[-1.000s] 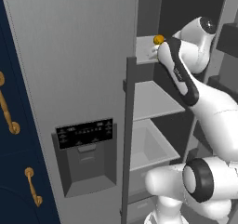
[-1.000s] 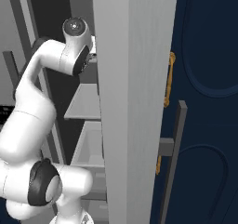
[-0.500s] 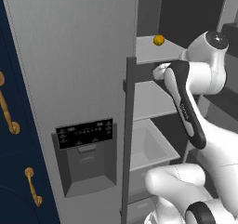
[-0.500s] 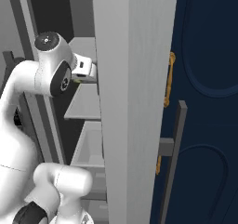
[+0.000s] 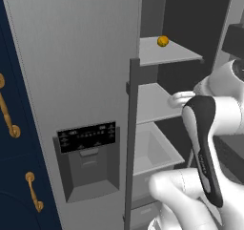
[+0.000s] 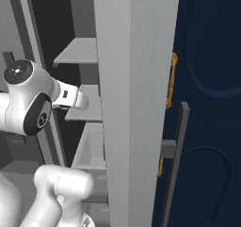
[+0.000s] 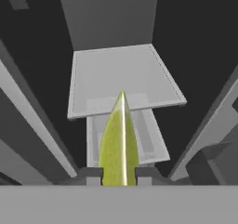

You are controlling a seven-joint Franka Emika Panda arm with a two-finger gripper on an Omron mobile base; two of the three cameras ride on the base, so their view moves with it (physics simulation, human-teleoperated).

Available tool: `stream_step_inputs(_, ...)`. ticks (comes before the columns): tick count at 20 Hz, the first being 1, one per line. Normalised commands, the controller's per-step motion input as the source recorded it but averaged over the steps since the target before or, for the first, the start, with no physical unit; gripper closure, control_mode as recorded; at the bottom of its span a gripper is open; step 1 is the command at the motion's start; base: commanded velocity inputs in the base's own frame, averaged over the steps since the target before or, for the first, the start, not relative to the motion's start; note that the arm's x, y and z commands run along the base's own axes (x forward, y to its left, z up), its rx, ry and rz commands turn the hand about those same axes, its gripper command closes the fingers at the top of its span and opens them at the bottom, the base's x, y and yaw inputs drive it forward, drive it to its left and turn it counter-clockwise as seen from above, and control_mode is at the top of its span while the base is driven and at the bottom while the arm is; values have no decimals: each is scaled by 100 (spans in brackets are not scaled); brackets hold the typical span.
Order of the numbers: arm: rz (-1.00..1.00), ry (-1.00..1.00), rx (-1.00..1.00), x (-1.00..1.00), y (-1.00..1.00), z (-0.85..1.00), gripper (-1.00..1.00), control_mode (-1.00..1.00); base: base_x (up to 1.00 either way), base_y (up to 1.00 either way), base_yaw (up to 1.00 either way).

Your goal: Grab a lemon wedge from the fridge and one ice cube from the ice bowl, and put them in the glass of lemonade.

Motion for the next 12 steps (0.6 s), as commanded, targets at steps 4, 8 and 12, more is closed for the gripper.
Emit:
stream_step_inputs(4,0,0,0,-93,18,-21,100,-100,0,0,0)
stream_step_inputs(8,0,0,0,-41,3,-11,100,-100,0,0,0)
stream_step_inputs(12,0,0,0,0,0,0,100,-100,0,0,0)
